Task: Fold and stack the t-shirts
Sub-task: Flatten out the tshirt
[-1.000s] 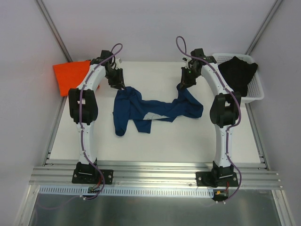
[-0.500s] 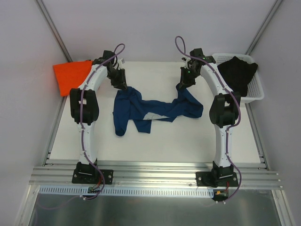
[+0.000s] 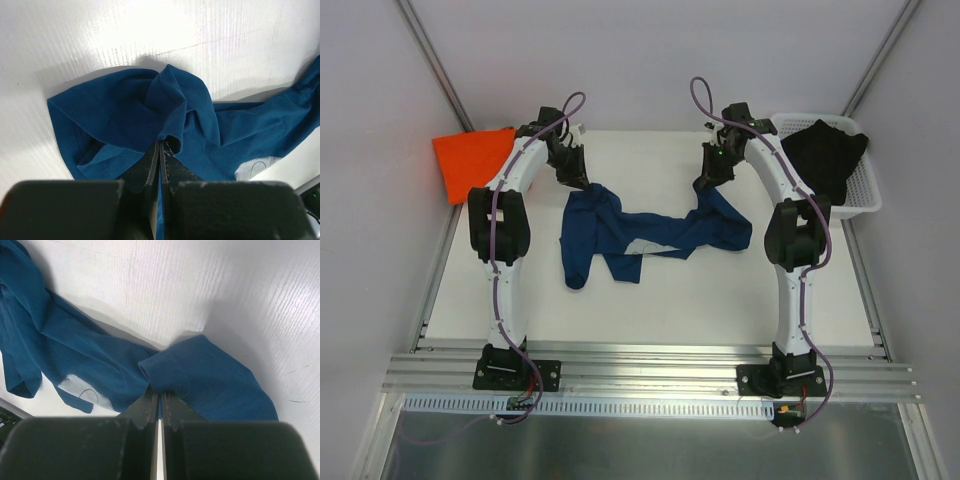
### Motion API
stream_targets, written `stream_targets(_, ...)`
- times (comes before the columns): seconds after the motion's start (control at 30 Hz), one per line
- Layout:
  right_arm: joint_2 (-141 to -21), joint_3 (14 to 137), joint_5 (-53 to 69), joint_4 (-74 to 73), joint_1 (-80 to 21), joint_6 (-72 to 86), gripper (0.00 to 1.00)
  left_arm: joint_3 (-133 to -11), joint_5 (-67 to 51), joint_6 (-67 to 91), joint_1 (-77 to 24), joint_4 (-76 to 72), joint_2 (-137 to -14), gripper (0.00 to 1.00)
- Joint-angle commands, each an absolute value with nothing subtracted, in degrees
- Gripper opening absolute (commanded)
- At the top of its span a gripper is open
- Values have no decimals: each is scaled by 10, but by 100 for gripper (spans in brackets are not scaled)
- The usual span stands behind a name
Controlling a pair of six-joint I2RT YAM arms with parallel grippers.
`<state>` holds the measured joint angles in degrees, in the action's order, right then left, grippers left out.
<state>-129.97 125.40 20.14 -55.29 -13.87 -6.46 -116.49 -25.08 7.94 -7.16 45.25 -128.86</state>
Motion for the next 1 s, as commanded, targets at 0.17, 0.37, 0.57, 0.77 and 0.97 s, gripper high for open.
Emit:
stream_targets(0.17, -1273, 1316, 185, -548, -142, -73, 0, -1208, -244, 42, -64, 450, -1248, 0)
stream_targets(0.37, -1246, 1330, 176, -548, -133, -83, 0, -1237, -229, 21, -55, 450, -1222, 0)
stream_targets(0.57, -1206, 1327, 161, -550, -122, -94, 0, -1237, -215, 5, -56, 451, -1176, 0)
stream_targets(0.77, -1123, 1324, 135, -549, -102, -113, 0, -1233, -178, -18, -48, 450, -1107, 0)
stream_targets(0.97, -1024, 1278, 126, -551, -75, -121, 0, -1211, -148, -33, -40, 449, -1022, 0)
